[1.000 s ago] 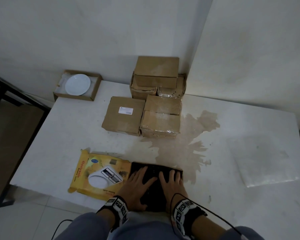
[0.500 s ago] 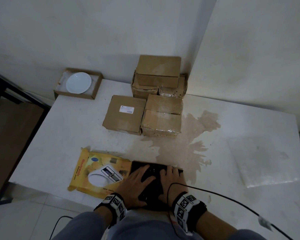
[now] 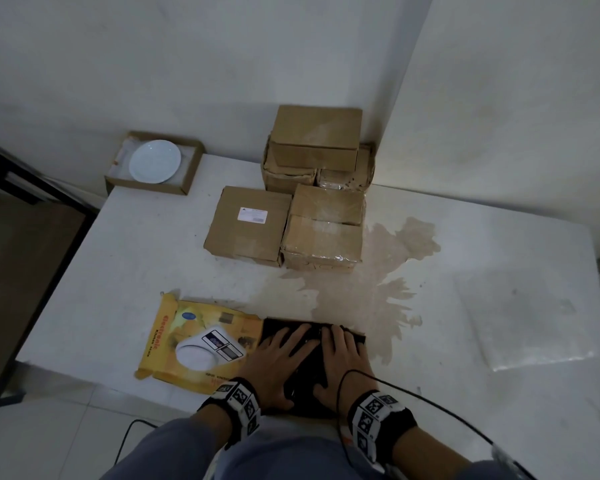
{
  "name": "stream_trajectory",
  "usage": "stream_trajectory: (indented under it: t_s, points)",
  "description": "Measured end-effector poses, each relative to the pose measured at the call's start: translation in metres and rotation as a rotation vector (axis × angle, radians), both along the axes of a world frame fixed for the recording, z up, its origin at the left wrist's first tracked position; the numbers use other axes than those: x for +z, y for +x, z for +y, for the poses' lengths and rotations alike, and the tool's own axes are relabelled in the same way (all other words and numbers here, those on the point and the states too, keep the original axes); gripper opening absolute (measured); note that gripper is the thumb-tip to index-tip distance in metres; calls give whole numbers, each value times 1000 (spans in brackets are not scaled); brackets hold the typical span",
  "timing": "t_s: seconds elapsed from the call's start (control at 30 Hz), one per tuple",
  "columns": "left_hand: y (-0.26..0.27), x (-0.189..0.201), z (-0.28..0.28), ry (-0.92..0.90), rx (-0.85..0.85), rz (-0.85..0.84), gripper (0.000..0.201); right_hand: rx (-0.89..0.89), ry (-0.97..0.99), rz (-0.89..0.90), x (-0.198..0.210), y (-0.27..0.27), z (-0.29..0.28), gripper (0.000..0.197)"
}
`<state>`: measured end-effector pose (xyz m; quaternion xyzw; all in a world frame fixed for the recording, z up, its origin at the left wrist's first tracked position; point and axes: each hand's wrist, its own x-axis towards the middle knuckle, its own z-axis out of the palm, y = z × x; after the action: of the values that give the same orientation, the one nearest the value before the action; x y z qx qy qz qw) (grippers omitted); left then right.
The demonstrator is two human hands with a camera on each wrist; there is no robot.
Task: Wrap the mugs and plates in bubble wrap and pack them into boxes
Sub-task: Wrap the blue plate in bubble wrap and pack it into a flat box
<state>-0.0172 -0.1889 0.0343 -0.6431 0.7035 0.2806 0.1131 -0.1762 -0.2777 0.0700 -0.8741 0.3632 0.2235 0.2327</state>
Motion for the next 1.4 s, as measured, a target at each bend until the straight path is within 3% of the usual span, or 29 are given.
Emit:
stream_trajectory:
  t_s: [0.1, 0.27, 0.5, 0.63, 1.17, 1.27, 1.4]
  points:
    - [-7, 3, -5, 6, 56, -34, 125, -60, 1, -57, -8, -5, -1, 102]
    - [-14, -3, -15, 6, 99, -61, 121, -75, 41, -97, -1, -4, -3, 92]
    - [-18, 0, -18, 24, 120, -39, 118, -115, 47, -52, 1, -6, -4, 87]
    - [-18, 2, -22, 60, 115, -52, 128, -178, 69, -58, -2, -7, -3, 88]
    - [-15, 5, -19, 99, 142, -14, 140, -397, 41, -36, -2, 11, -12, 50]
    - [-13, 6, -16, 73, 145, 4, 141, -336, -8, 35, -2, 15, -15, 55]
    - [-4, 5, -8, 30, 132, 28, 141, -176, -87, 163, -5, 16, -8, 86]
